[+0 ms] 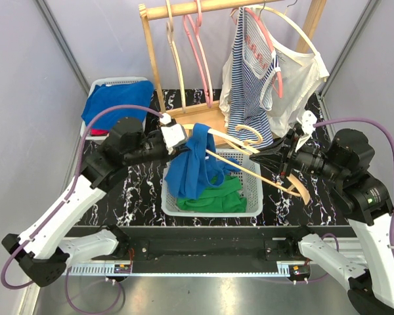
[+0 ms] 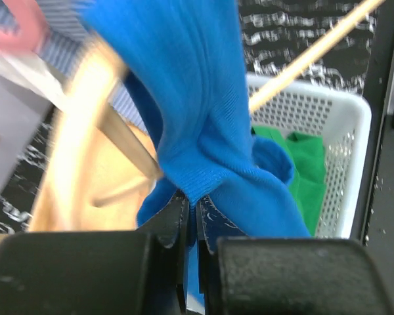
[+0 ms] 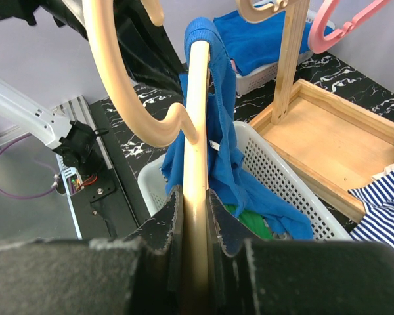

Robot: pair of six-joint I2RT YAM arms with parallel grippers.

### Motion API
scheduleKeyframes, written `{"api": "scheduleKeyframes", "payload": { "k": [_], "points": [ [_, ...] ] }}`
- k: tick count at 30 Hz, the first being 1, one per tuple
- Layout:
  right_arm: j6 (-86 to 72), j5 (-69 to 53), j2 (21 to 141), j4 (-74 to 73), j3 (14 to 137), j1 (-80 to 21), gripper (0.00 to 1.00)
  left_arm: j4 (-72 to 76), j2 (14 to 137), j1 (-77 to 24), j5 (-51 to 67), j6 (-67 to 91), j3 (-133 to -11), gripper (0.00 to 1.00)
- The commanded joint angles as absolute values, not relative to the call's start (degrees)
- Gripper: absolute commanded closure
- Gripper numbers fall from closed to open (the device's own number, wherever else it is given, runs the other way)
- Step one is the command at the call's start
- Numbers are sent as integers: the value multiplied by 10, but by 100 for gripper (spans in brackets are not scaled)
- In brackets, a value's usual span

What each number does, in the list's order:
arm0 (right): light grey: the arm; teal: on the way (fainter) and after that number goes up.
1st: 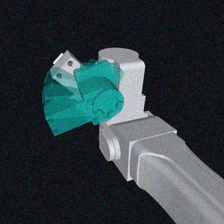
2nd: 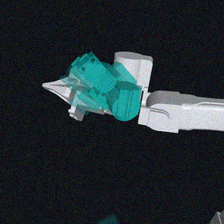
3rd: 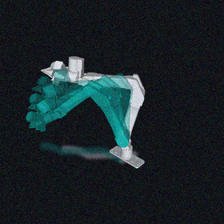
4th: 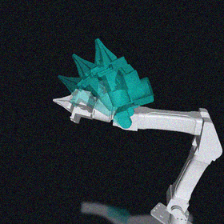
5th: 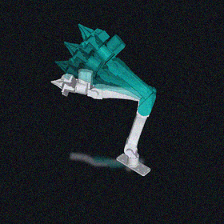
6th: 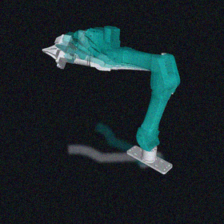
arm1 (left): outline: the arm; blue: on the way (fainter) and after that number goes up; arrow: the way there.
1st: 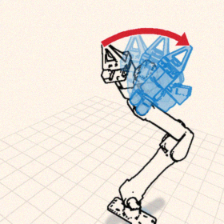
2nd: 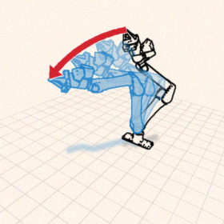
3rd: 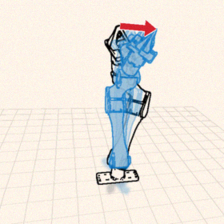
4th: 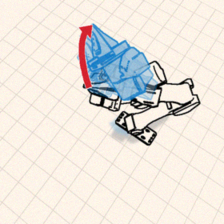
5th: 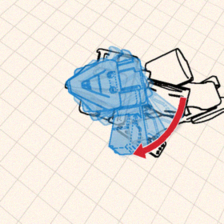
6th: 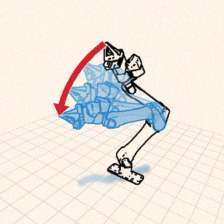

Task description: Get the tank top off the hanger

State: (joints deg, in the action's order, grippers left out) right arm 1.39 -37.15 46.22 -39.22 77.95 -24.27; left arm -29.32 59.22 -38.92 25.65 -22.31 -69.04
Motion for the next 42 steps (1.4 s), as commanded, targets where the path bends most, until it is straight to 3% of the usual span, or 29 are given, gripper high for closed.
{"api": "scheduleKeyframes", "payload": {
  "k": [1,4,11,15,21,29,34,42],
  "points": [
    [8,-373,463,-359,780,-243,100,-269,570,-387,265,-222,-751,95],
    [7,-368,468,-368,781,-243,100,-278,563,-381,248,-228,-756,100],
    [-11,-357,461,-457,804,-243,100,-242,543,-339,169,-223,-713,100],
    [-18,-344,433,-497,811,-243,100,-200,550,-331,64,-258,-677,100],
    [-11,-327,391,-556,849,-243,100,-243,597,-302,166,-239,-693,100],
    [-20,-272,403,-606,934,-243,100,-253,657,-364,215,-234,-779,100],
    [-60,-122,396,-493,943,-243,100,-276,697,-414,254,-220,-835,100],
    [-64,174,493,-410,976,-243,100,-315,687,-471,288,-185,-867,100]
  ]
}}
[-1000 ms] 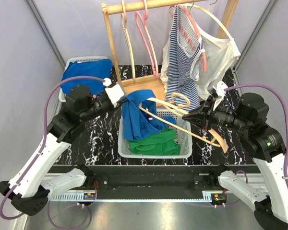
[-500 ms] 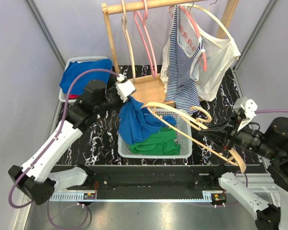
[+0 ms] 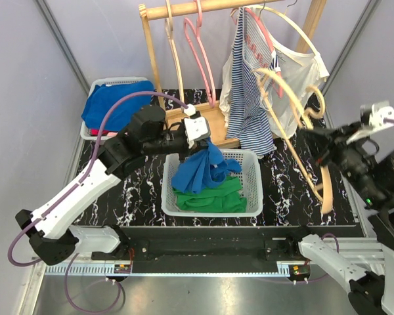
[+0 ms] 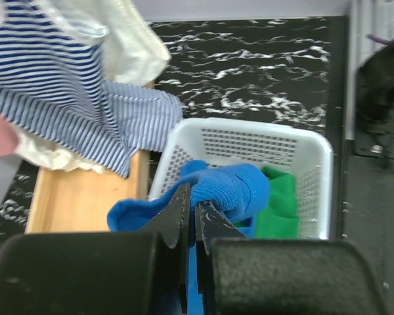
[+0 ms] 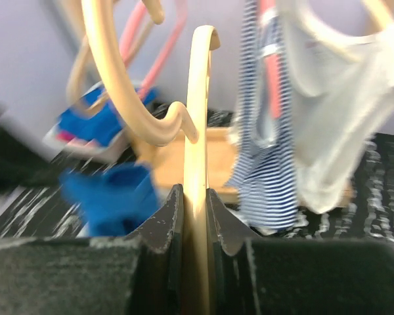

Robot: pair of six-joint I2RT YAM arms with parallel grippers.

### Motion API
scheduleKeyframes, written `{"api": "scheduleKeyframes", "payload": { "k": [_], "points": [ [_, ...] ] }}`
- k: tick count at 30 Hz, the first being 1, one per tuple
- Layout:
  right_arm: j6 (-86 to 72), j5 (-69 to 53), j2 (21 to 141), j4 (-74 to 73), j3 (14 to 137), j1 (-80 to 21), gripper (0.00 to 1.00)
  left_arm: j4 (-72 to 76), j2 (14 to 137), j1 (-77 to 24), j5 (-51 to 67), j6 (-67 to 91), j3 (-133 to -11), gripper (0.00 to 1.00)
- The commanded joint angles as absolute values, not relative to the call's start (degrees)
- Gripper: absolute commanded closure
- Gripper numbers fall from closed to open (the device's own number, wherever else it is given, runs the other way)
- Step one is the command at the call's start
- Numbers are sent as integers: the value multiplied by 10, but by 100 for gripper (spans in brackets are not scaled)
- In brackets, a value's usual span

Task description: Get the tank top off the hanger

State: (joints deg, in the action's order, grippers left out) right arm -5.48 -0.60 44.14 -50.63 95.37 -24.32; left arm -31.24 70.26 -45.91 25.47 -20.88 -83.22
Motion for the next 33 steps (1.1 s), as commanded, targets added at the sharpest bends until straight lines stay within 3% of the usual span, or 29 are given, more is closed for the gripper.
{"api": "scheduleKeyframes", "payload": {
  "k": [1,5,7,10,18,19,20,22,23,33],
  "points": [
    [-62,178,499,-401,979,-244,100,-323,684,-471,291,-188,-857,100],
    [-67,132,538,-373,994,-244,100,-337,673,-471,318,-212,-803,97],
    [-77,116,558,-367,996,-244,100,-336,680,-480,303,-228,-783,80],
    [-90,102,567,-357,987,-243,100,-339,717,-488,259,-214,-773,73],
    [-99,75,552,-340,966,-243,100,-386,824,-490,228,-241,-764,67],
    [-101,71,553,-338,967,-243,100,-394,832,-491,220,-243,-761,58],
    [-101,62,554,-338,969,-243,100,-399,847,-494,213,-245,-759,37],
    [-102,55,562,-333,979,-243,100,-421,857,-502,202,-247,-759,16],
    [-102,48,564,-332,983,-243,100,-425,858,-503,199,-245,-762,1],
    [-91,16,682,-309,1030,-243,100,-451,741,-479,214,-225,-914,1]
  ]
}}
